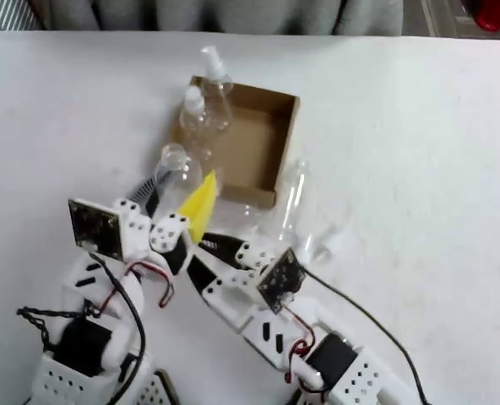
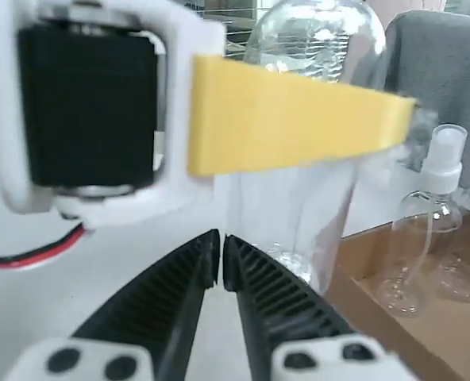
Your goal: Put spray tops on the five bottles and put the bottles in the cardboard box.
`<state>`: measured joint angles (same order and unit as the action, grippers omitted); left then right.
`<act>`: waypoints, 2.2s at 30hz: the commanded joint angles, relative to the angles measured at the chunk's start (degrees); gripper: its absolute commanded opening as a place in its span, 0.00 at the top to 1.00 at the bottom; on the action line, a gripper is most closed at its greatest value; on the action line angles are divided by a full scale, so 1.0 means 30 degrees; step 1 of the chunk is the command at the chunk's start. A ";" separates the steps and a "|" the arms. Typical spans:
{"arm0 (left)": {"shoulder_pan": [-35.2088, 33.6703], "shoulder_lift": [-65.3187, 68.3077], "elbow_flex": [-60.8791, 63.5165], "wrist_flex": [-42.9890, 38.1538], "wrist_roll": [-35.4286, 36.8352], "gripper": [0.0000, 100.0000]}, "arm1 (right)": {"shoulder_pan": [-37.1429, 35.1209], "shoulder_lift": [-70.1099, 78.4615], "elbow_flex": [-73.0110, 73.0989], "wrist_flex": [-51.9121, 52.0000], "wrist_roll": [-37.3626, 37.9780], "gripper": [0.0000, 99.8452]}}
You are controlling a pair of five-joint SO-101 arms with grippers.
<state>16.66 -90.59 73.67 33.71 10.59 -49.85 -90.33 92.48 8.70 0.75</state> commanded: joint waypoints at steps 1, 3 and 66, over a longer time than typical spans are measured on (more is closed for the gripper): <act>0.0630 -0.1451 -0.0674 0.0821 -0.0088 0.98 | 0.0806 -0.0073 -0.0410 -0.0484 0.0088 0.98; 0.1011 -0.1451 -0.1436 0.1700 -0.0059 0.98 | 0.0894 -0.0073 -0.0410 -0.0484 0.0088 0.98; -0.6549 0.7927 -0.4015 -0.0147 -0.0176 0.98 | 0.5465 -0.0073 -0.2520 0.5993 0.0293 0.98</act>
<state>-2.24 -68.35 65.58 34.33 9.98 -34.55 -90.33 88.44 26.46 1.01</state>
